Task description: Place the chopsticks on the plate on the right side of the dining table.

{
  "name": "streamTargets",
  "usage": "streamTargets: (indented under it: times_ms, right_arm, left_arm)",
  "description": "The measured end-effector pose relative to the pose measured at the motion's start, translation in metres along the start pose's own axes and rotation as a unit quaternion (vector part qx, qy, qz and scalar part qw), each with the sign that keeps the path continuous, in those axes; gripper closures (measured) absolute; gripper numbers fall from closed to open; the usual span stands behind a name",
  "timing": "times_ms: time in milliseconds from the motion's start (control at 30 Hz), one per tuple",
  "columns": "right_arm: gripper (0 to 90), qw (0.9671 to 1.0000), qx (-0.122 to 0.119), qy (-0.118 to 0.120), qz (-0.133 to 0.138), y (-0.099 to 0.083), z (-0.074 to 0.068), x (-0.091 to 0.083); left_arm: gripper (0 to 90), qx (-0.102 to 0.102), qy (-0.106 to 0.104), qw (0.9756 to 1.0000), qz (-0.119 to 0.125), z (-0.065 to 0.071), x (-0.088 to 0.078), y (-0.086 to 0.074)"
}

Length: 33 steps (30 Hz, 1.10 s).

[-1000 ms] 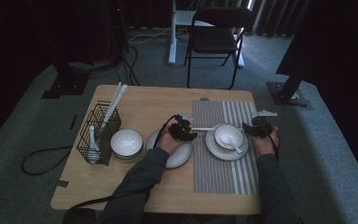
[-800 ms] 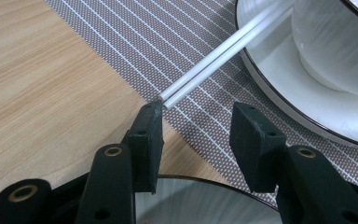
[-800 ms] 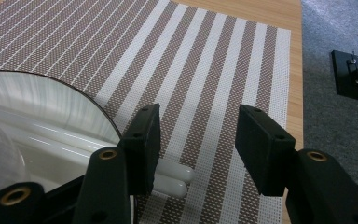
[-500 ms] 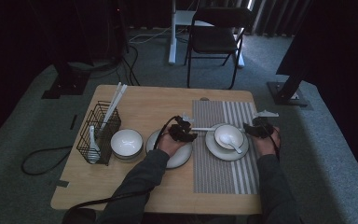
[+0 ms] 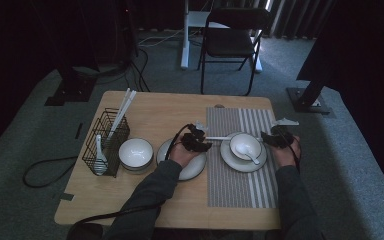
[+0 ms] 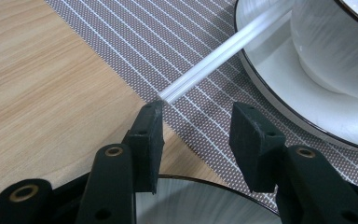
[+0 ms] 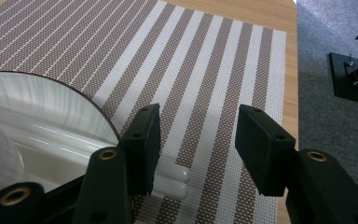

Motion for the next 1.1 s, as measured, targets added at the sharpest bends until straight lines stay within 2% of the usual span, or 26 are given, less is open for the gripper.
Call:
streamTargets:
  times_ms: [567, 1100]
  right_arm:
    - [49.6, 0.9998, -0.010, 0.007, 0.014, 0.003, -0.008, -0.006]
    - [48.9, 0.9992, -0.009, 0.018, 0.036, -0.004, -0.023, -0.026]
  left_arm:
    - [54.3, -0.003, -0.001, 1.0000, 0.008, 0.000, -0.006, 0.000]
    - [53.2, -0.008, 0.001, 0.9997, 0.023, -0.003, -0.018, -0.002]
Point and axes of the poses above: each handheld gripper's, and its own axes: x roughly forward along the jaws, y roughly out of its top, z roughly to its right, the point moved 3 cm from there along x, roughly forward along the jaws, and after that the axes turned 14 degrees about y, right-handed, at the moved point
